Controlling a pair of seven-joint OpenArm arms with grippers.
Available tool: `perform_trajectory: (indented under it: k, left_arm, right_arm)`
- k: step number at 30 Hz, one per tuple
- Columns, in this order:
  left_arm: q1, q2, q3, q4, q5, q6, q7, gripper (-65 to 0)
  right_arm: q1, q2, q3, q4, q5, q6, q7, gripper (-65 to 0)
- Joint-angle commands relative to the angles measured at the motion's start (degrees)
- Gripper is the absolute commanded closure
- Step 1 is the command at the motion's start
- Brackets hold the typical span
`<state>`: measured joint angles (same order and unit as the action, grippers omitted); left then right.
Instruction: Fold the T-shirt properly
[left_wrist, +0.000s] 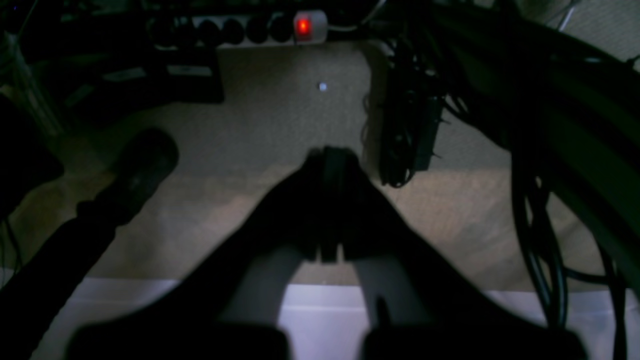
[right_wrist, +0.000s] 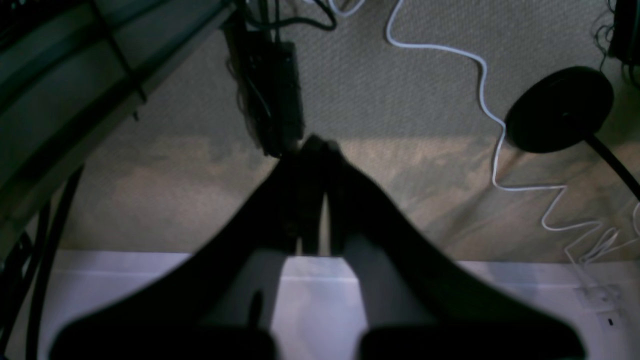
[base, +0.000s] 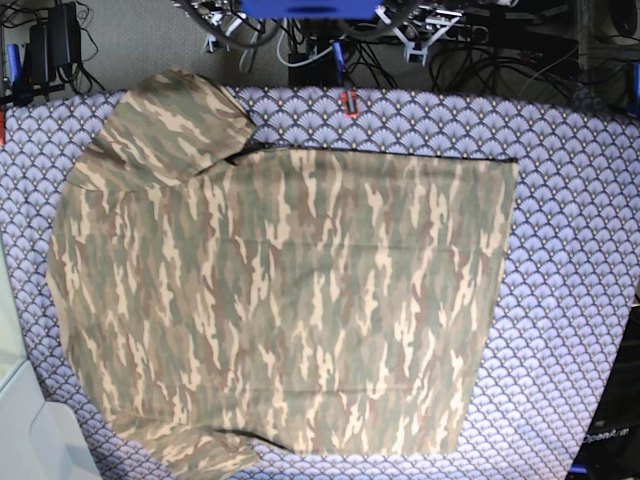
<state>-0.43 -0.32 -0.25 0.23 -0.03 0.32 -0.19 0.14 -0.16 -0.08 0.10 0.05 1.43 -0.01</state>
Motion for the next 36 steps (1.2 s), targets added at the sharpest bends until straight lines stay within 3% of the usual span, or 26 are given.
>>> perform_trajectory:
  k: [1, 36]
  left_arm:
    - [1.0, -0.17, 0.03, -0.23, 0.16, -0.01, 0.49, -0.4]
    - [1.0, -0.08, -0.06, -0.01, 0.08, -0.01, 0.14, -0.3]
  right_arm:
    - [-0.1, -0.23, -0.06, -0.05, 0.17, -0.86, -0.12, 0.0]
    - [-2.03, -0.23, 0.3, 2.41, 0.25, -0.86, 0.05, 0.0]
